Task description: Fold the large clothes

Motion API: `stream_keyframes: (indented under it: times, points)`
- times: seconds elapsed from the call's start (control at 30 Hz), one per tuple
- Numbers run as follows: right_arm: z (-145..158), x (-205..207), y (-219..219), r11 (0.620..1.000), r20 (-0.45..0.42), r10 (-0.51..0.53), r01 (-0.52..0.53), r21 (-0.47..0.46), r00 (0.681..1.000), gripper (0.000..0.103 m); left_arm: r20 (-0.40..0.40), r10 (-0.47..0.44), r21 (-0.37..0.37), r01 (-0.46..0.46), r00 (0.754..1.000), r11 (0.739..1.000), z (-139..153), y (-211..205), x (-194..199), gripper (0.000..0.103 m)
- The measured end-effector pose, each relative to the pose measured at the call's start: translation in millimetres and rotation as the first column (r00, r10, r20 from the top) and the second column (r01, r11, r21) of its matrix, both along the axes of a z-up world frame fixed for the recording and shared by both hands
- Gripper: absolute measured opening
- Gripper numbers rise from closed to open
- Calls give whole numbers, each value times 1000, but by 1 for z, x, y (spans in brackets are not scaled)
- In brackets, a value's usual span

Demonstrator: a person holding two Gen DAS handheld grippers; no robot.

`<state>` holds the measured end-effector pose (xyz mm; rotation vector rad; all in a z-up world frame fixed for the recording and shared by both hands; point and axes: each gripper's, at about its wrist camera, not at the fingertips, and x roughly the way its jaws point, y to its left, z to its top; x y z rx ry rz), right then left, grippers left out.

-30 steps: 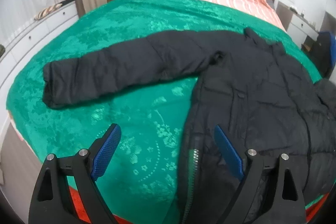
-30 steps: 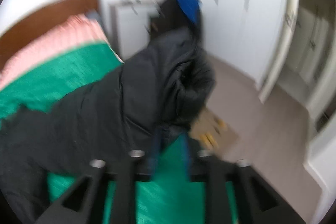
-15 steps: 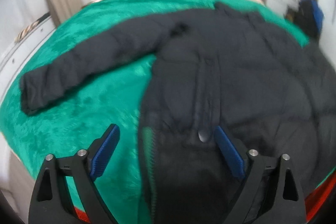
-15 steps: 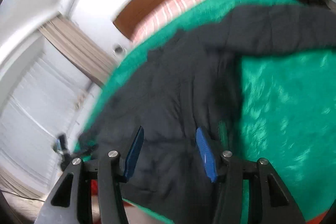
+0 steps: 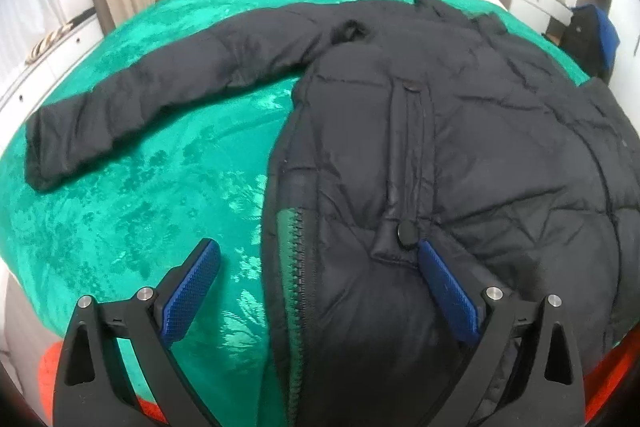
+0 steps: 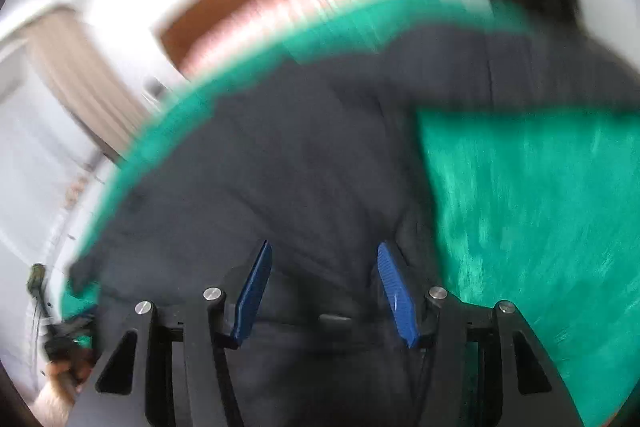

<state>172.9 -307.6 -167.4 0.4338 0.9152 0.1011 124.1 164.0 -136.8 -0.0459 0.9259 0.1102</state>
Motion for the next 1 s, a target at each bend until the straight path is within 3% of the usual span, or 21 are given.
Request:
stream_keyframes:
  times: [0.03,0.13,0.2,0.27,0.37,0.5,0.63,0.77,0.87,0.93,1.0]
  points:
    - [-12,0,2,1000,5,-1,1,14,1000,54,5,1,14,-1,1000,1000,-1,-1,-1,103]
    - [15,-18,24,995,84,12,-3,-99,996,55,-4,14,3,-14,1000,1000,-3,0,-1,103]
    - [39,-39,40,990,173,49,-25,-137,984,65,-24,38,-55,-40,999,998,-8,2,-1,103]
    - [54,-58,54,986,234,76,-38,-162,969,82,-59,59,-110,-66,997,992,-12,5,0,103]
    - [57,-67,89,966,275,161,-94,-239,948,84,-131,53,-136,-71,990,988,-4,7,3,102]
    - [57,-74,123,913,295,269,-146,-380,917,84,24,30,-121,-27,999,992,35,0,-6,102]
    - [37,-59,137,900,280,292,-164,-403,915,93,145,-20,-130,40,989,991,59,-8,1,103]
    - [-3,-33,127,911,136,275,-213,-353,952,96,128,-82,-143,100,988,985,35,-18,27,103]
    - [-13,-33,118,920,149,272,-212,-330,951,101,64,-101,-106,107,993,989,-6,-29,37,103]
    - [-16,-35,119,916,157,277,-211,-342,948,102,149,-108,-58,118,983,991,-11,-34,28,103]
    - [-21,-37,119,913,170,280,-207,-351,945,103,161,-117,-32,124,980,992,-14,-36,25,103]
